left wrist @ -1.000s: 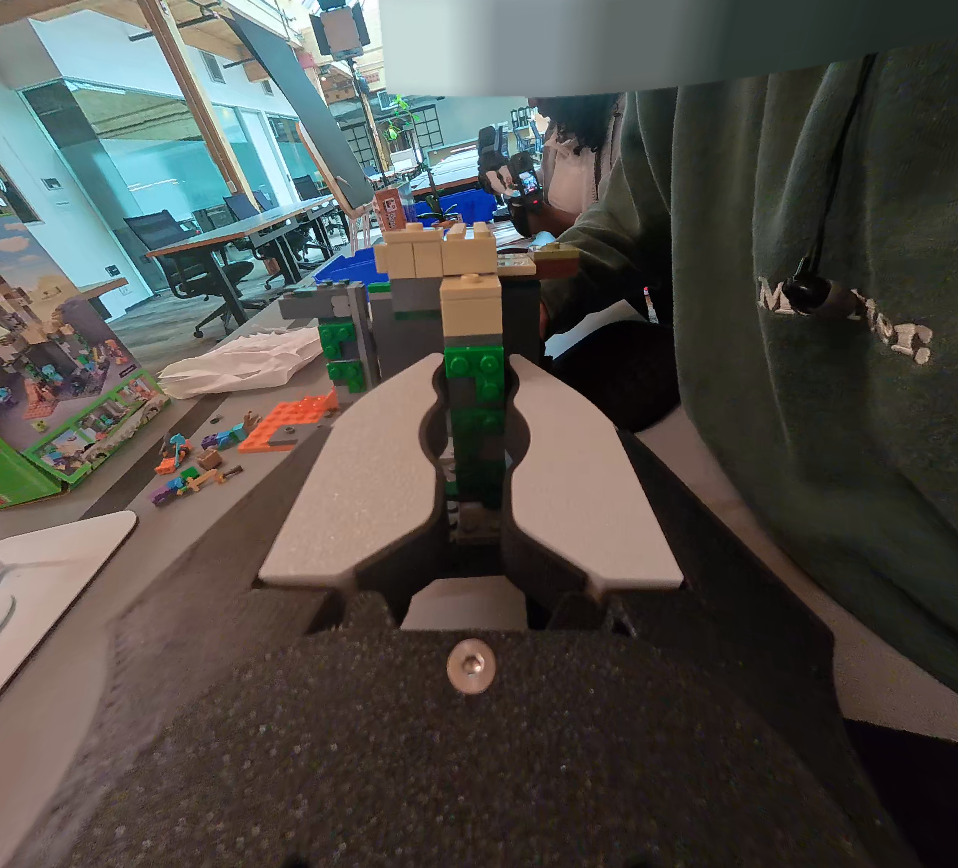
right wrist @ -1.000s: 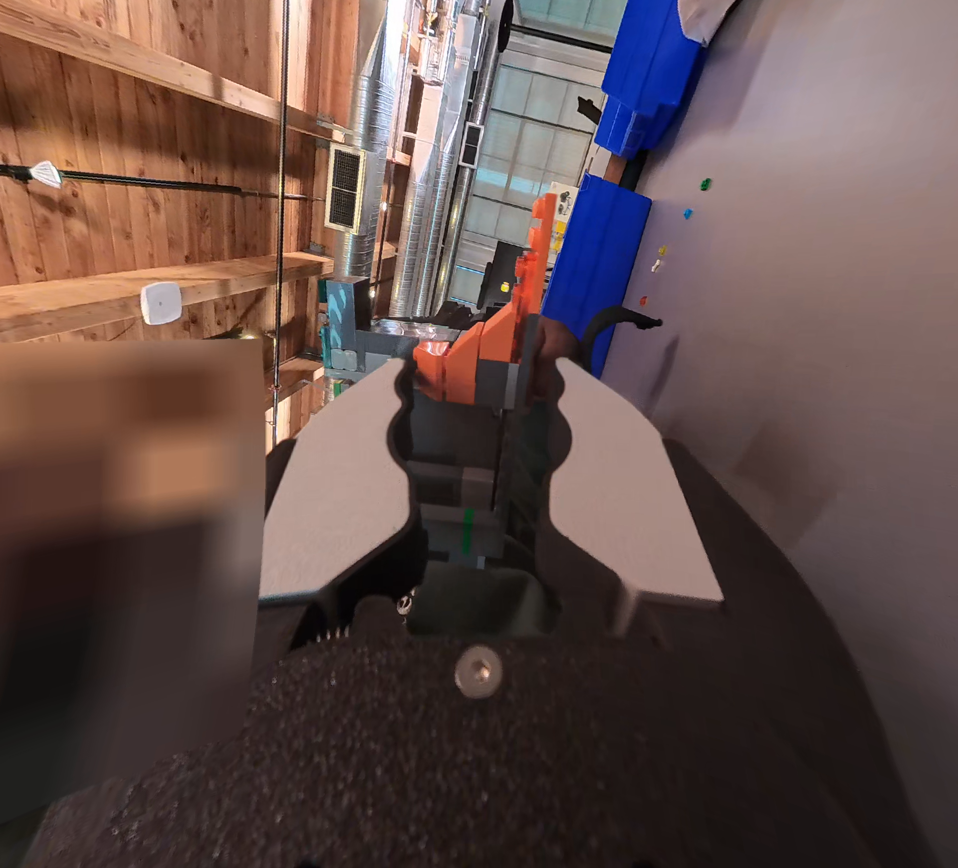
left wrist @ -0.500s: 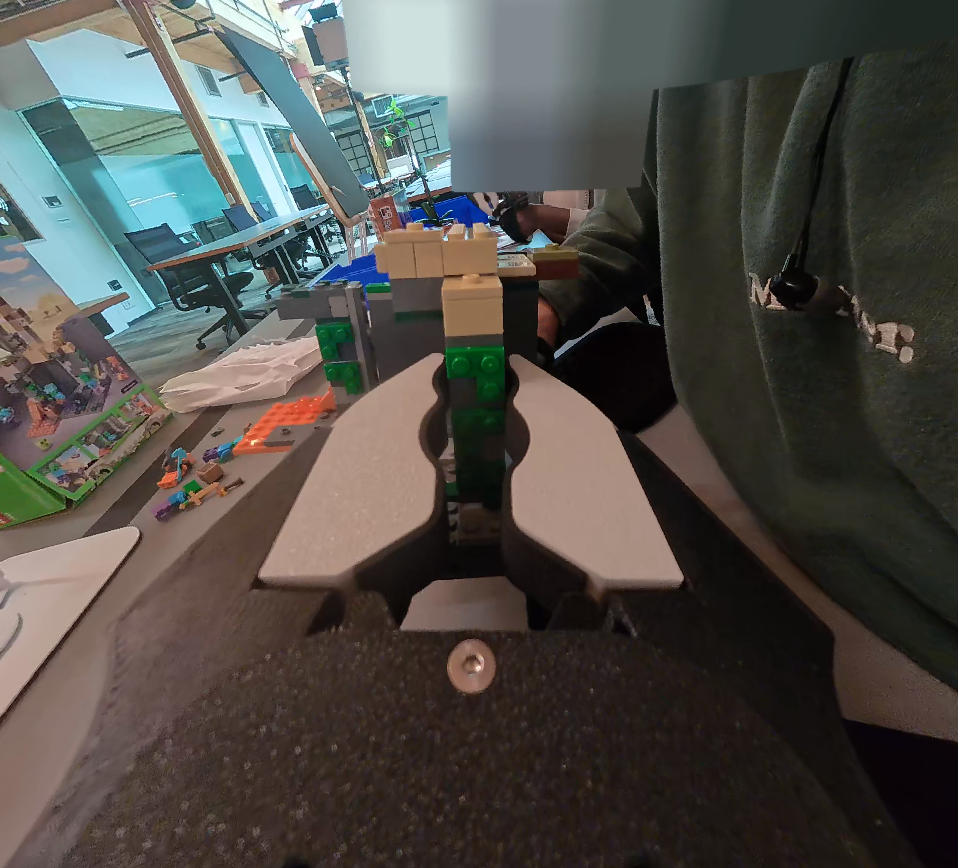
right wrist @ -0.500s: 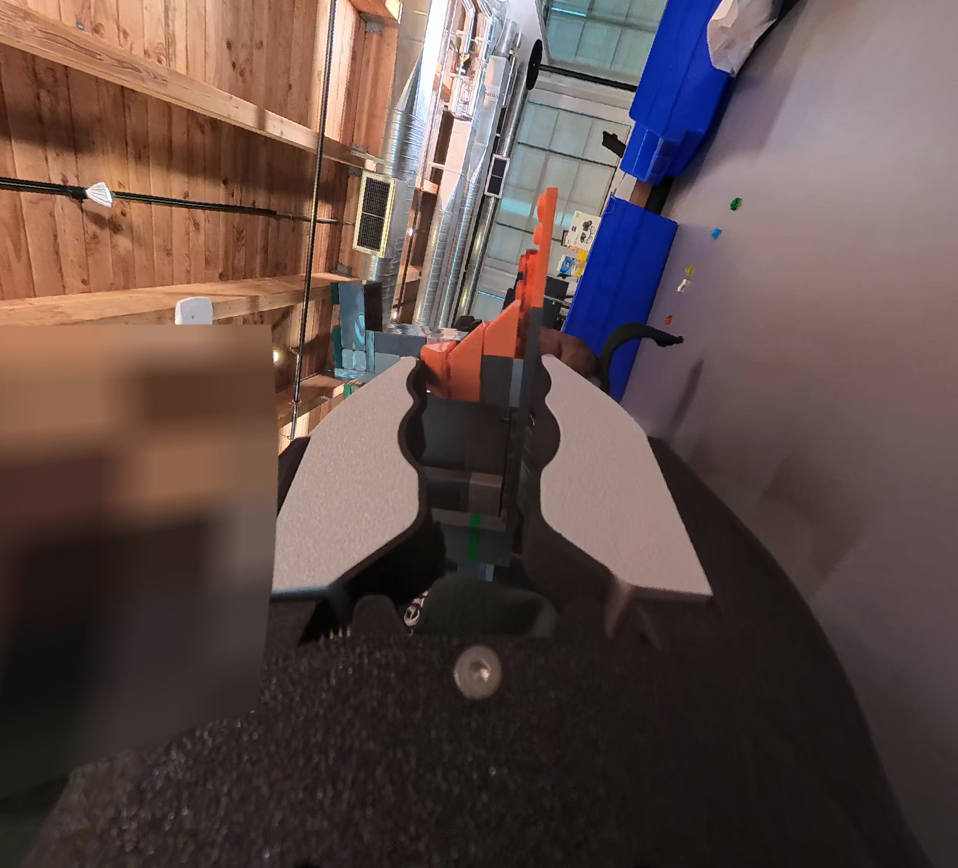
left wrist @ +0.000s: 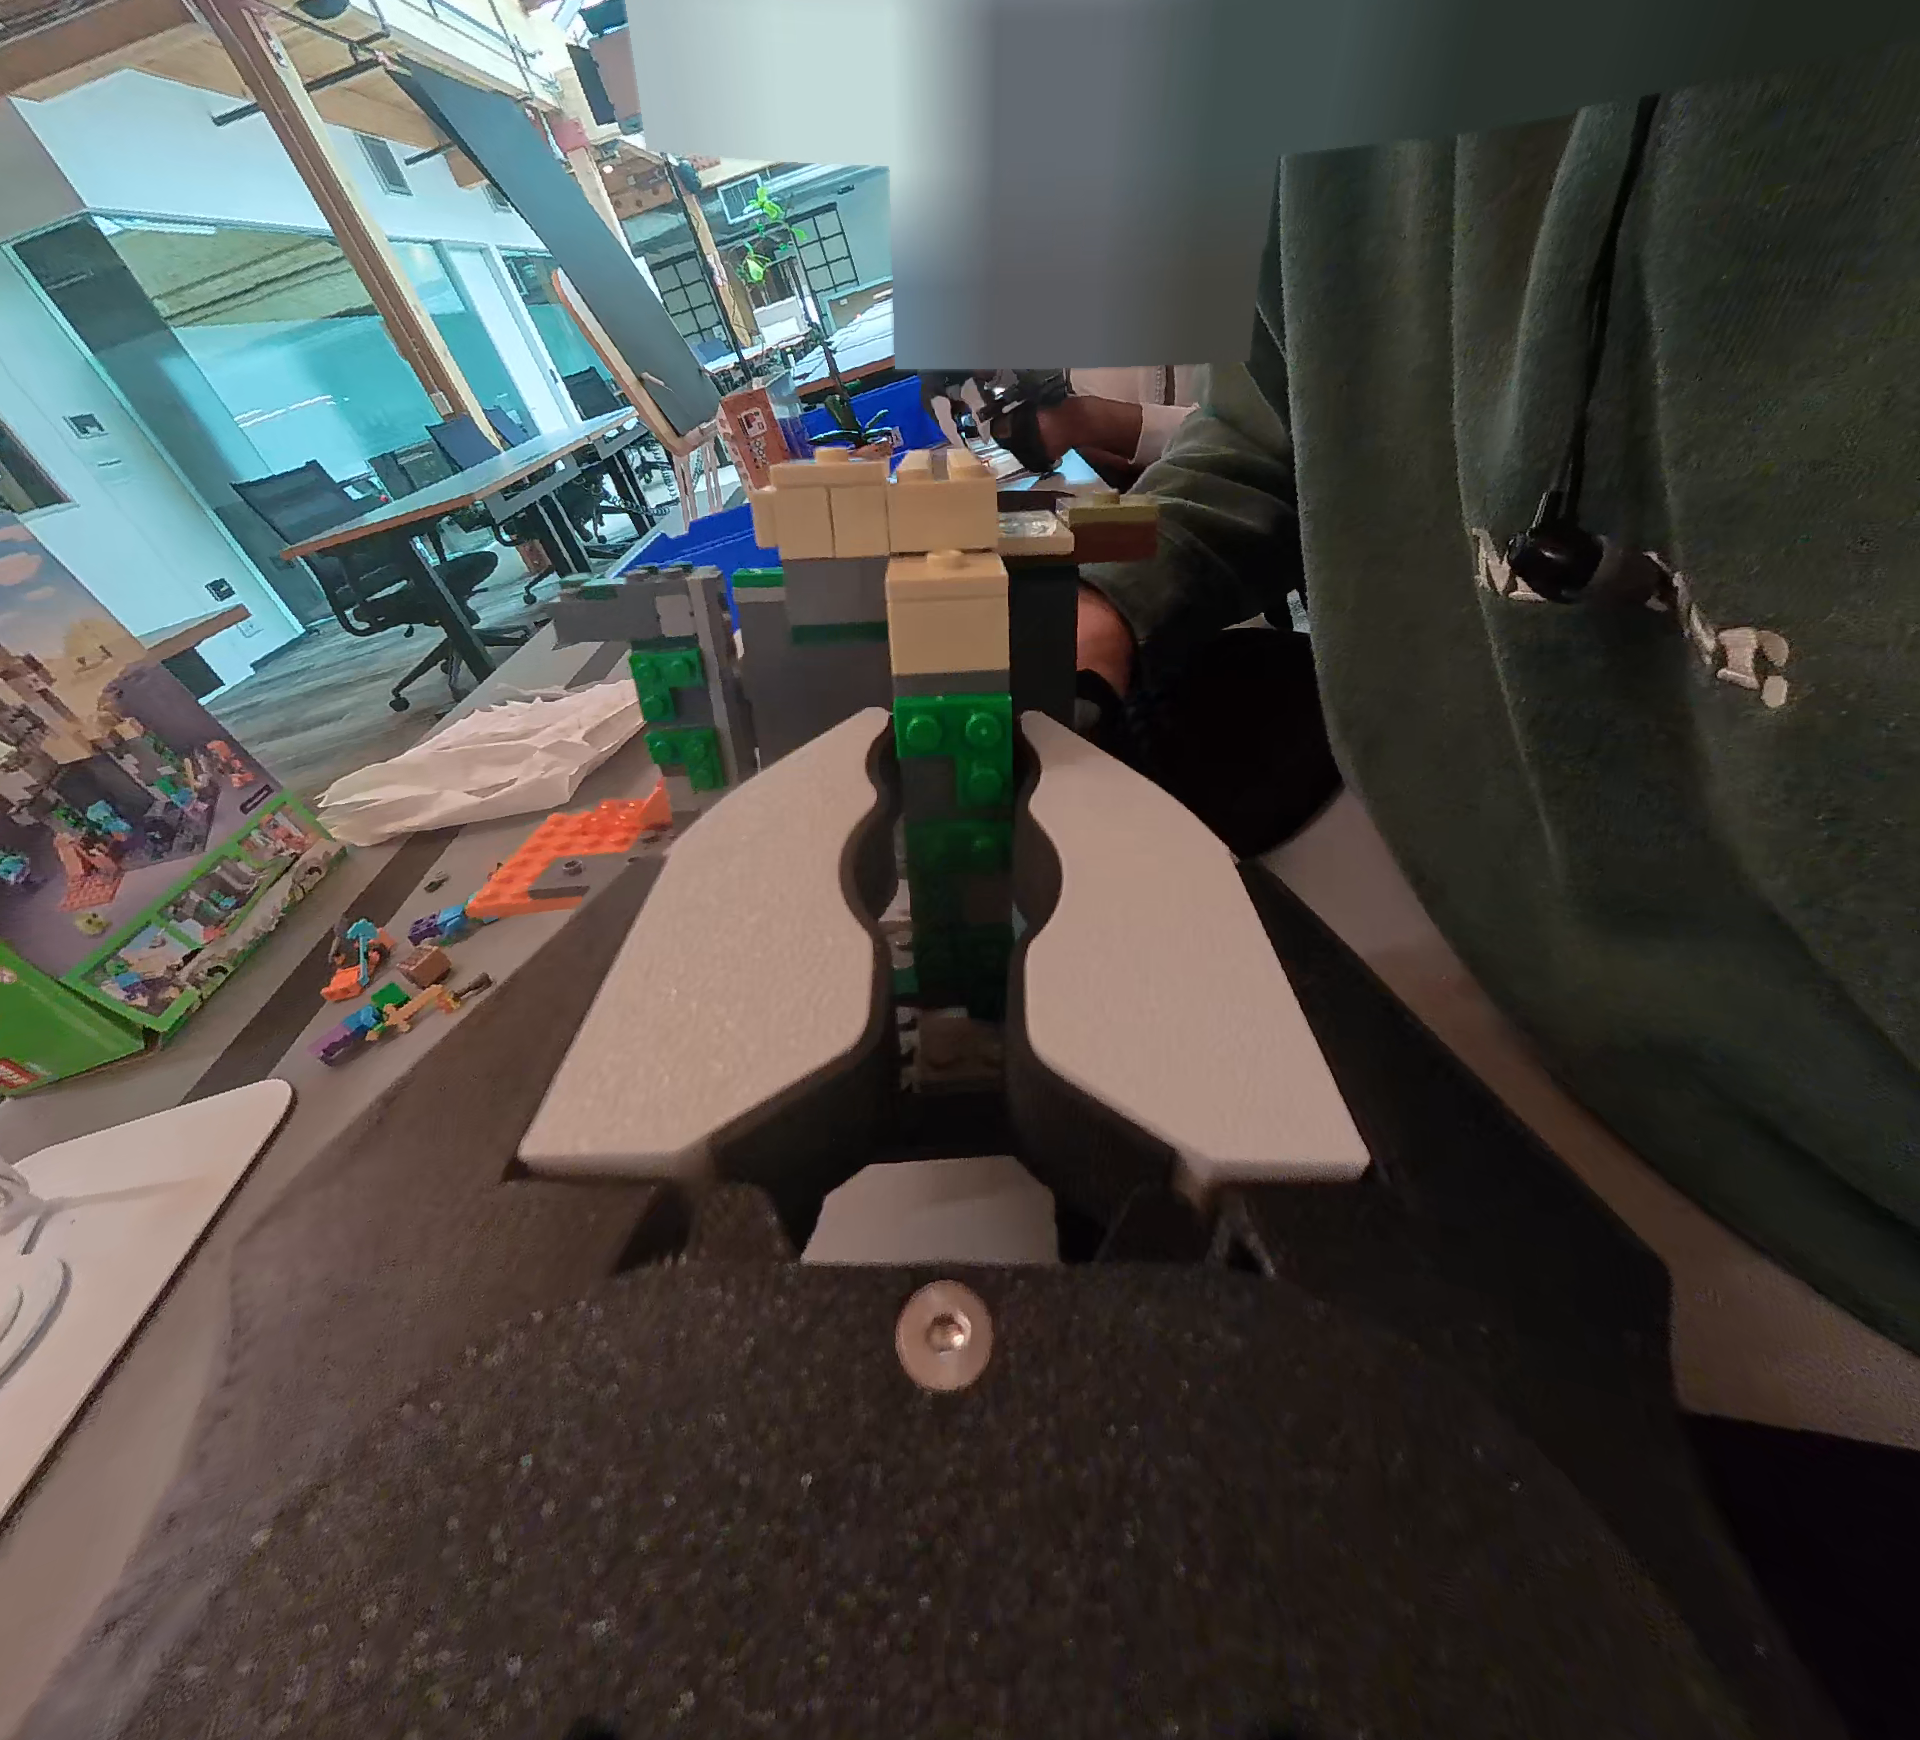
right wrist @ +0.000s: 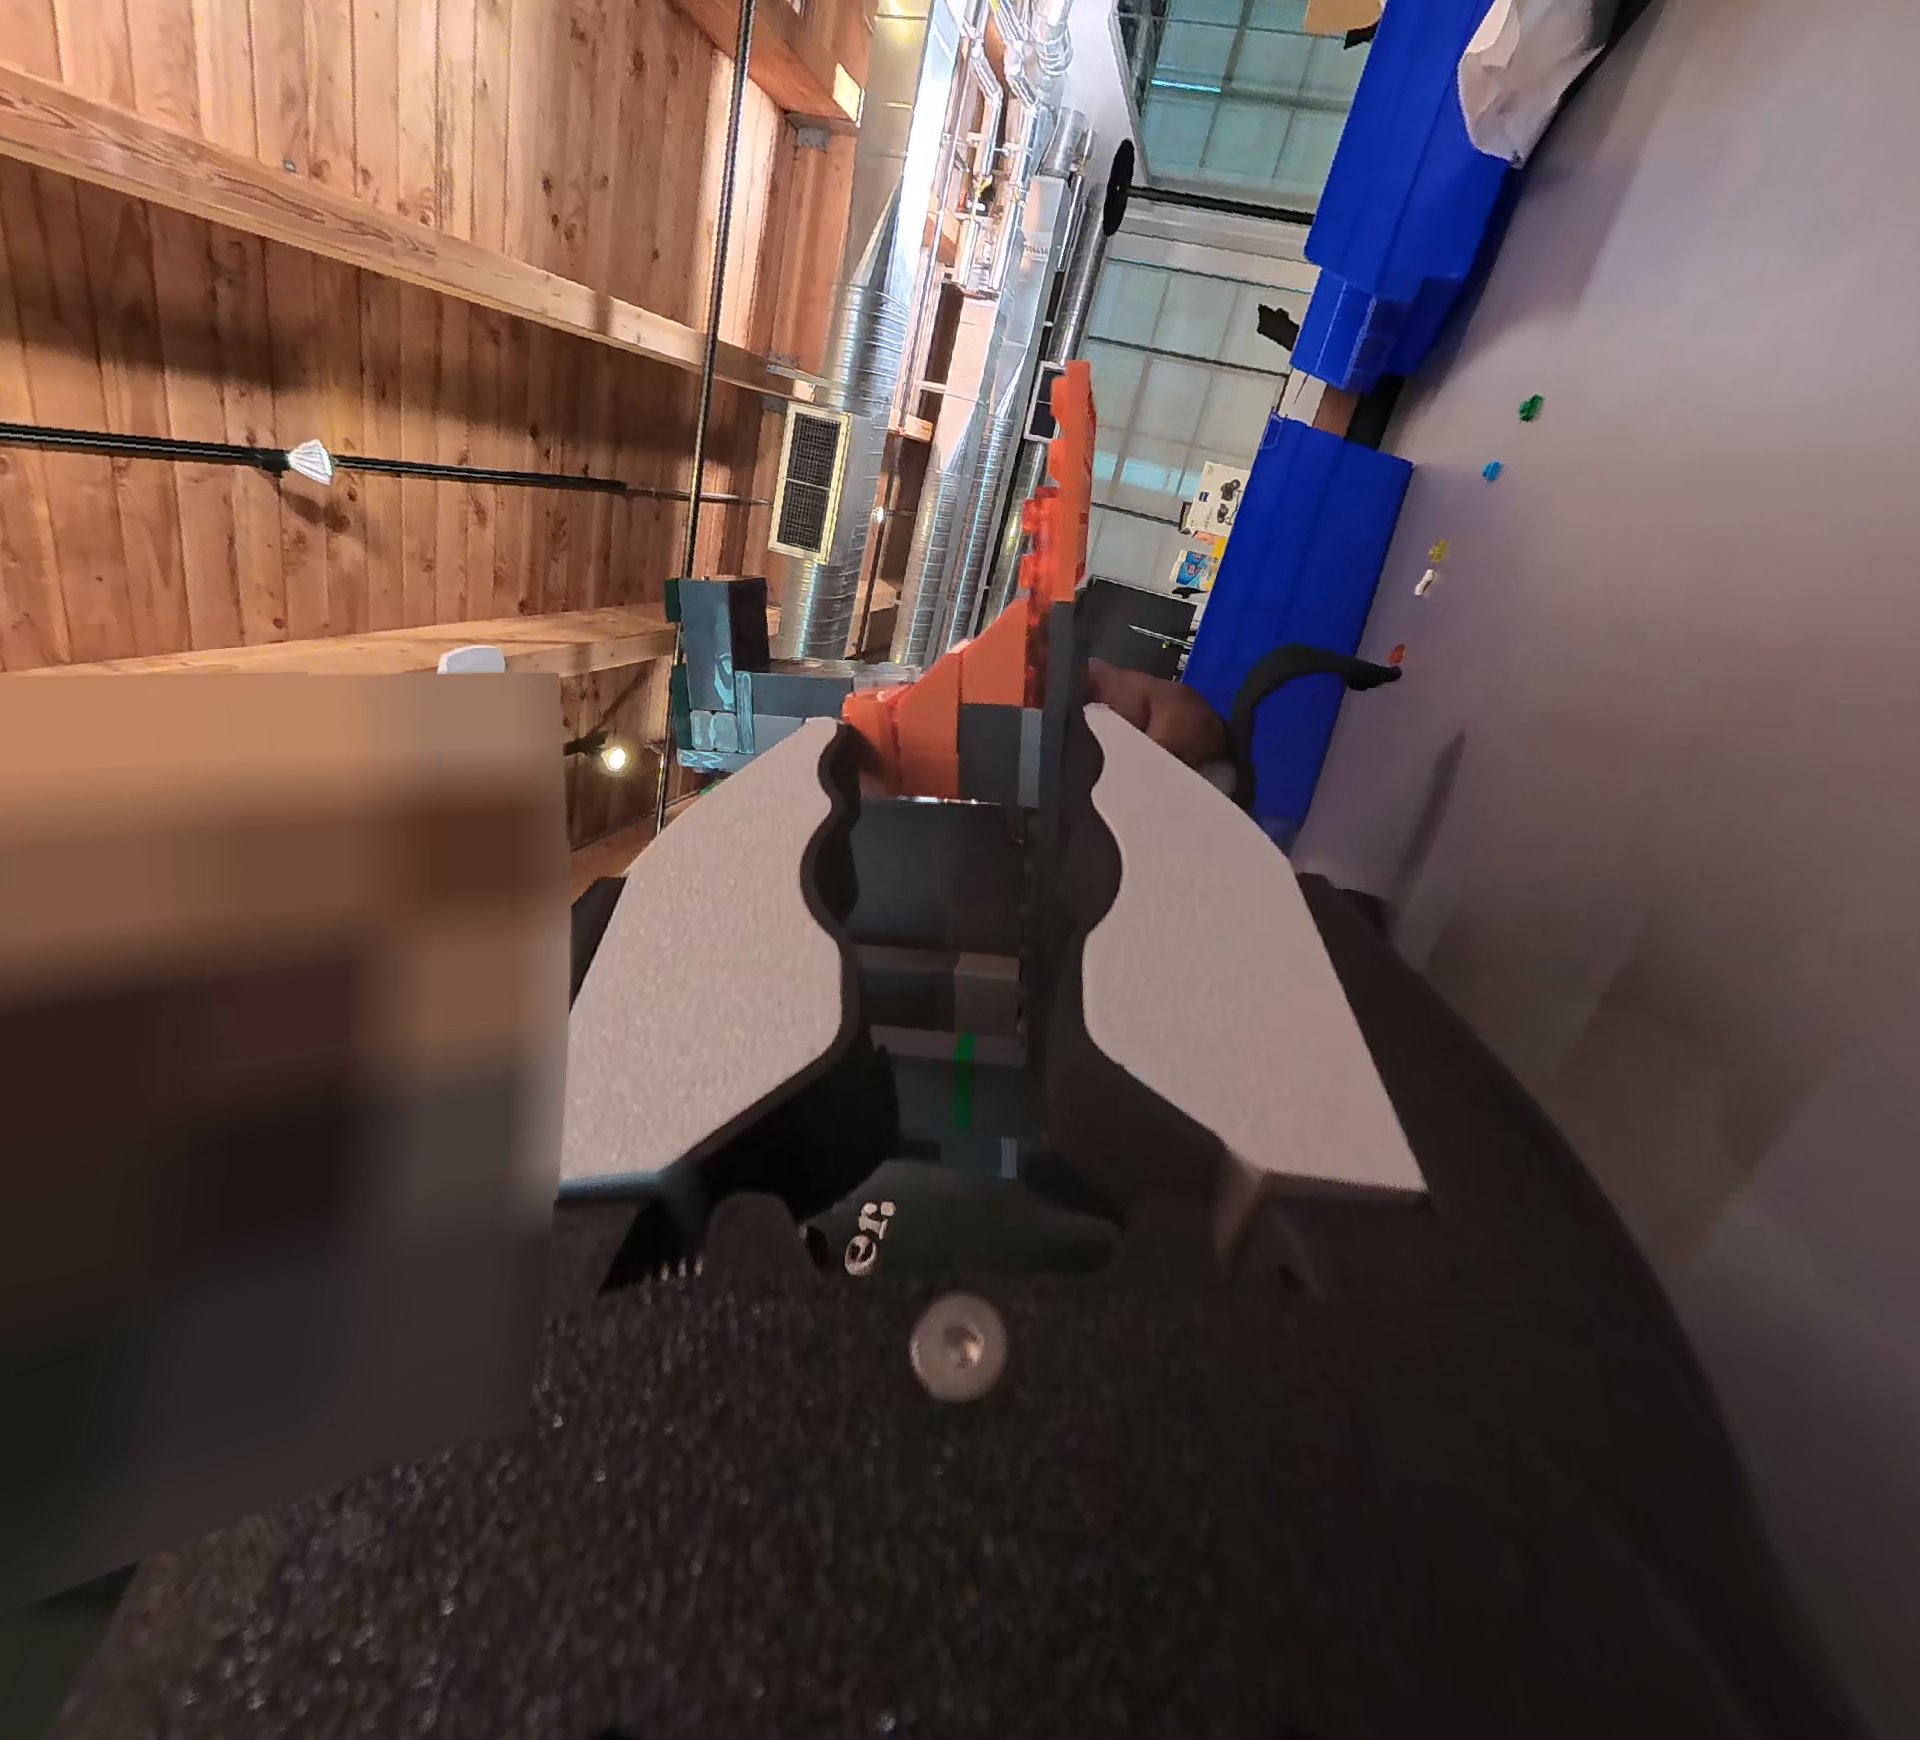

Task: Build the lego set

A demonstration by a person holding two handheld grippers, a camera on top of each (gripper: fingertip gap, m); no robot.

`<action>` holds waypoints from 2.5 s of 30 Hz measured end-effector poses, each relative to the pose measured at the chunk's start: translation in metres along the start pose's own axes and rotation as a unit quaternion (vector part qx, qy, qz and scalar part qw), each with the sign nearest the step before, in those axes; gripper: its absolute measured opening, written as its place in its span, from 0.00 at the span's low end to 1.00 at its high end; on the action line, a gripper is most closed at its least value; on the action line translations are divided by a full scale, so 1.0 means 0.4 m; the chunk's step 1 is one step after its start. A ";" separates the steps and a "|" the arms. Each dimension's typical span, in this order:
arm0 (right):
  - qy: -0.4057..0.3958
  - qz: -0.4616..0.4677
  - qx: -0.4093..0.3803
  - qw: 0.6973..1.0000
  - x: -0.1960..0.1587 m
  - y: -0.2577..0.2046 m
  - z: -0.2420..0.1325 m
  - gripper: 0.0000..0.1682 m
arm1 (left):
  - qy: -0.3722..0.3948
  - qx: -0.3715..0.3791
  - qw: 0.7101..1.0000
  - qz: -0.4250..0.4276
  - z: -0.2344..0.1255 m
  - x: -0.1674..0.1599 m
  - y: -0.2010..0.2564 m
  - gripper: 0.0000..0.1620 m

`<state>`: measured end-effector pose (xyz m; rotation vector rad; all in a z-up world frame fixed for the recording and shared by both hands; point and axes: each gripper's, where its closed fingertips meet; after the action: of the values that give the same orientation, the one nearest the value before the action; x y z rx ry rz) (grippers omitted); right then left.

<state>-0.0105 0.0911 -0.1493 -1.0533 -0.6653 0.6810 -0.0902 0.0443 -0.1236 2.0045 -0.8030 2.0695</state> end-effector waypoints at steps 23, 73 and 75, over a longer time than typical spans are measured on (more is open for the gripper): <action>0.016 0.021 -0.042 0.999 0.003 0.074 -0.035 0.23 | -0.016 0.007 0.996 -0.085 0.004 -0.054 -0.027 0.19; -0.365 -0.174 -0.286 0.869 -0.105 0.142 -0.181 0.15 | -0.207 0.007 0.959 -0.194 0.000 -0.271 -0.018 0.15; -0.369 -0.267 -0.301 0.838 -0.110 0.158 -0.177 0.12 | -0.207 0.007 0.958 -0.198 -0.001 -0.274 -0.028 0.15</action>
<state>0.0050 0.0402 -0.2394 -1.0746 -1.8680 0.3585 -0.0750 0.0817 -0.2262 2.4055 -0.3872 1.4647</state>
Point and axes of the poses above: each gripper's, where its closed fingertips meet, z out along the fingers, x out of its top, y = z × x across the jaws, and after that the axes turned 3 degrees about -y, right-handed
